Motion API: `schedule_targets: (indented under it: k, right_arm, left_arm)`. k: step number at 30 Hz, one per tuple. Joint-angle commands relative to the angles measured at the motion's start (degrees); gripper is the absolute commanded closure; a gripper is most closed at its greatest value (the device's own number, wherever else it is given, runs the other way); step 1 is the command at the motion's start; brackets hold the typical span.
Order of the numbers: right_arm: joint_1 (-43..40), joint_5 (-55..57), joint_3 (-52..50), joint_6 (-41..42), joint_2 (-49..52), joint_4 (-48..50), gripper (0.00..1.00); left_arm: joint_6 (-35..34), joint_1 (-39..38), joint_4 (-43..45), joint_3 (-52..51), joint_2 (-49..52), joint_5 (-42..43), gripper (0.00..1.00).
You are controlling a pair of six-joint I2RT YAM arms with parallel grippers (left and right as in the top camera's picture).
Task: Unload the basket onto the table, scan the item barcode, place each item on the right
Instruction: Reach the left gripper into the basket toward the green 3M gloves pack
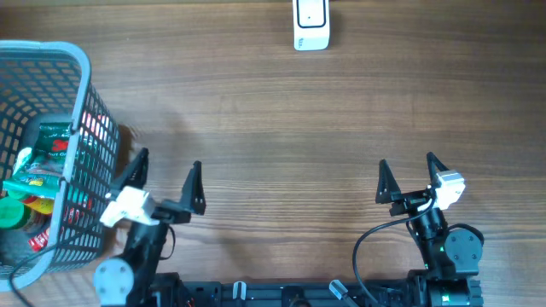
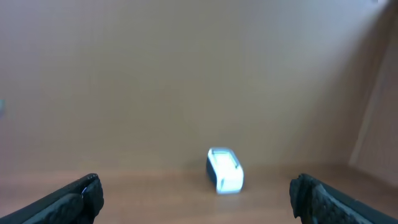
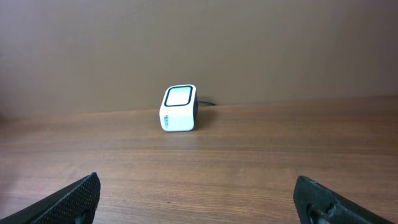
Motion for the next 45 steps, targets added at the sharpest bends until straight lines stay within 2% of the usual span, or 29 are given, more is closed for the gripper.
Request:
schedule_targets:
  k: [1, 7, 10, 13, 15, 16, 18, 19, 21, 23, 26, 28, 31, 35, 39, 41, 45]
  right_arm:
    - [0.28, 0.79, -0.07, 0.74, -0.15, 0.15, 0.0]
    - [0.28, 0.76, -0.07, 0.74, -0.15, 0.15, 0.0]
    - [0.28, 0.76, -0.07, 0.74, -0.15, 0.15, 0.0]
    - [0.28, 0.76, -0.07, 0.72, -0.15, 0.15, 0.0]
    - [0.28, 0.79, -0.07, 0.72, -0.15, 0.15, 0.0]
    - [0.28, 0.76, -0.07, 0.72, -0.15, 0.15, 0.0]
    - [0.28, 0.79, -0.07, 0.74, -0.15, 0.15, 0.0]
    - [0.28, 0.79, -0.07, 0.74, -0.15, 0.15, 0.0]
    - [0.28, 0.76, -0.07, 0.74, -0.15, 0.15, 0.0]
    - [0.28, 0.76, -0.07, 0.74, -0.15, 0.15, 0.0]
    - [0.28, 0.79, -0.07, 0.74, -0.15, 0.15, 0.0]
    - [0.28, 0.79, -0.07, 0.72, -0.15, 0.15, 0.0]
    - [0.28, 0.76, -0.07, 0.72, -0.15, 0.15, 0.0]
    - [0.28, 0.76, -0.07, 0.72, -0.15, 0.15, 0.0]
    - [0.28, 0.76, -0.07, 0.74, -0.15, 0.15, 0.0]
    - [0.28, 0.79, -0.07, 0.74, -0.15, 0.15, 0.0]
    - [0.28, 0.79, -0.07, 0.74, -0.15, 0.15, 0.0]
  left_arm:
    - [-1.01, 0.0, -0.68, 6.86, 4.07, -1.62, 0.0]
    - [-1.01, 0.0, -3.06, 24.44, 20.79, -6.64, 0.0]
    - [-1.01, 0.0, -12.66, 38.58, 30.29, -12.17, 0.0]
    - [-1.01, 0.0, -25.68, 52.92, 38.01, -8.7, 0.0]
    - [-0.98, 0.0, -33.05, 54.42, 39.12, -1.86, 0.0]
    - [-1.01, 0.0, -37.03, 54.36, 39.15, -1.49, 0.0]
    - [-0.98, 0.0, -39.17, 54.34, 39.39, -1.84, 0.0]
    - [-1.07, 0.0, -37.55, 54.4, 39.39, -2.05, 0.0]
    - [-6.97, 0.02, -33.22, 55.47, 39.67, -6.91, 0.0]
    - [-10.43, 0.07, -33.55, 60.59, 42.1, -20.7, 0.0]
    - [-15.02, 0.24, -45.51, 71.97, 50.23, -43.43, 0.0]
    - [-16.11, 2.05, -52.5, 77.37, 55.41, -47.58, 0.0]
    - [-23.63, 8.41, -60.3, 81.68, 61.83, -47.19, 0.0]
    - [-31.8, 21.75, -69.75, 81.72, 66.58, -35.95, 0.0]
    - [-32.11, 35.89, -76.19, 81.72, 69.61, -22.8, 0.0]
    - [-32.06, 41.48, -80.7, 81.55, 72.06, -19.12, 0.0]
    - [-30.34, 44.04, -81.92, 77.94, 77.7, -17.99, 0.0]
